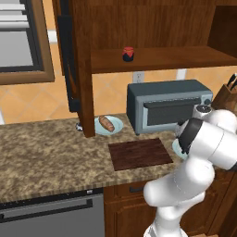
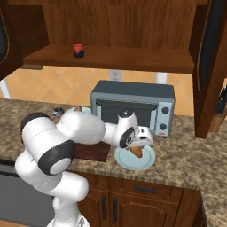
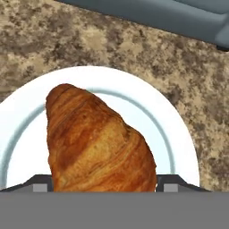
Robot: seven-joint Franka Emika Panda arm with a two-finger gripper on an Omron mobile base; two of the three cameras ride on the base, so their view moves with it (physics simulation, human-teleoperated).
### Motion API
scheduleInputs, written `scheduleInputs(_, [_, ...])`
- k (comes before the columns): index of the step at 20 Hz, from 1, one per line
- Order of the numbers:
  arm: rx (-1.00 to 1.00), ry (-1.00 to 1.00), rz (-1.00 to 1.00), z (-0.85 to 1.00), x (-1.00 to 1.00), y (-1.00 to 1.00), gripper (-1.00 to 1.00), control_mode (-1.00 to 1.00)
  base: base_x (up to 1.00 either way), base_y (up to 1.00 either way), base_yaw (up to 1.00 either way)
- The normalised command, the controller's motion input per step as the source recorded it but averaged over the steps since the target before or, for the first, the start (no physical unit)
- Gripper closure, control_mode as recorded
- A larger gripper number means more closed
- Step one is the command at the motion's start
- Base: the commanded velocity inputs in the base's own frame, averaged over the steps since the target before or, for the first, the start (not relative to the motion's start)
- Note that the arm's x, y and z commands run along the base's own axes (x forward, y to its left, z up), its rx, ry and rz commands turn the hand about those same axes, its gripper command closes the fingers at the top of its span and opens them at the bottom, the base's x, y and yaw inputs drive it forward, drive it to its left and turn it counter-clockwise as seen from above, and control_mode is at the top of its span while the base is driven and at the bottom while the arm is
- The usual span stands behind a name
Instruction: From the different types of pastries on the counter, select a croissant and place it on the cutting board. Then retrieve a jar of jam from the cabinet and place it alongside the croissant on the cutting board.
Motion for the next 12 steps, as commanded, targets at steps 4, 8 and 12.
scheduleInputs(4, [-0.02, -0.08, 0.00, 0.35, -0.06, 0.42, 1.00, -1.00, 0.00, 0.00, 0.00])
scheduleInputs(8, [-0.08, -0.02, 0.00, 0.02, 0.00, 0.87, 1.00, -1.00, 0.00, 0.00, 0.00])
scheduleInputs(12, [-0.09, 0.00, -0.02, 0.11, 0.00, 0.96, 1.00, -1.00, 0.00, 0.00, 0.00])
